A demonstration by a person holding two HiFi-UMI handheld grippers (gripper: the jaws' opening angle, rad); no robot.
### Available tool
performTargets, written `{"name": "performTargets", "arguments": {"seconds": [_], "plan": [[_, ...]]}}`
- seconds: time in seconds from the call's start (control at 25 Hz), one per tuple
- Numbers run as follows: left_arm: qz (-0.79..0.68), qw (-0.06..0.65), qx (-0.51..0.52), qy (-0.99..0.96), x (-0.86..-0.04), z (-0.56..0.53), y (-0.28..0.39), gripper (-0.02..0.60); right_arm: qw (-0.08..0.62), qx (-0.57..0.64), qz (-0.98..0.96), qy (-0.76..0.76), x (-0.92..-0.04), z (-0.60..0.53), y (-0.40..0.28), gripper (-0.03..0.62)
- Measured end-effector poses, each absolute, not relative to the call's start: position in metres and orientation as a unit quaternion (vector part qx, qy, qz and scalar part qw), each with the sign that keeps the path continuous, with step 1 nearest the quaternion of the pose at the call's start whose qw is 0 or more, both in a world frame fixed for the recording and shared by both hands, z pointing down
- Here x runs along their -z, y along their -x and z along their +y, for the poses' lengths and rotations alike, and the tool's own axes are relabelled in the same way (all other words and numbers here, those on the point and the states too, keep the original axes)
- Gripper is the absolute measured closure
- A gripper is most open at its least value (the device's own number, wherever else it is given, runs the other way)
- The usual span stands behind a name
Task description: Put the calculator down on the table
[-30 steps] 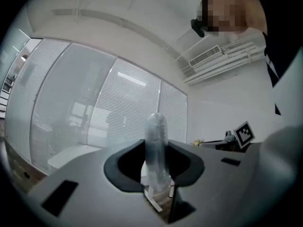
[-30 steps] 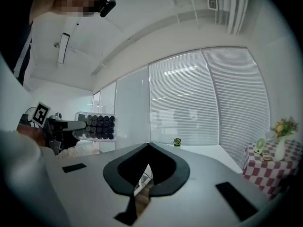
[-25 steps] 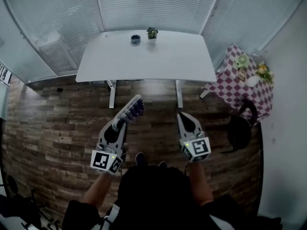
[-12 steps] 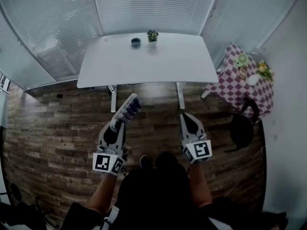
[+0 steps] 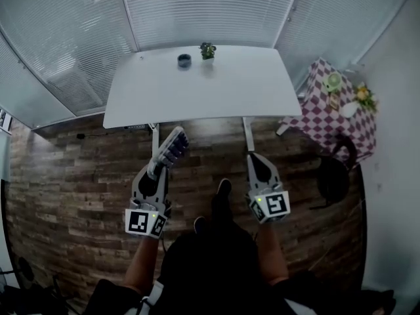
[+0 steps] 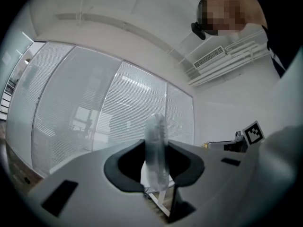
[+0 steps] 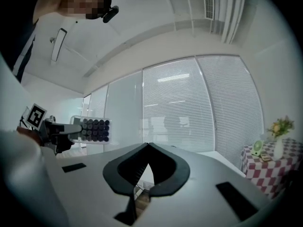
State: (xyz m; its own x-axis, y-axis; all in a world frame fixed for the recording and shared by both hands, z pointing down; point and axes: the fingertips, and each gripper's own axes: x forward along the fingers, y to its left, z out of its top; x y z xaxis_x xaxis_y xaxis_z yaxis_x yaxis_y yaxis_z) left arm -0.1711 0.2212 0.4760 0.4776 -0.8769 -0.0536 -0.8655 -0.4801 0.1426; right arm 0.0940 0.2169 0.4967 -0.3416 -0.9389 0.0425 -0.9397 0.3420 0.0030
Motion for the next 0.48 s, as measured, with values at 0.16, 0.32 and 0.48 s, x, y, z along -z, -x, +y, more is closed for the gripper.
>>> {"name": "performTargets", "arguments": {"seconds": [0.16,0.32,0.48], "plan": [[-0.510,0.041,0.059,-0.857,-0.476,0.204,0.163,0.480,0.033,0.003,-0.819,-0.572,-0.498,0.195,-0.094,0.588],[-0.515,0.038,0.058,-0.854,-0.477,0.181,0.160,0.480,0.035,-0.008,-0.824,-0.566,-0.507,0.170,-0.096,0.588],[-0.522,0.037,0.057,-0.850,-0.475,0.154,0.155,0.480,0.034,-0.001,-0.829,-0.559,-0.500,0.138,-0.098,0.588]]}}
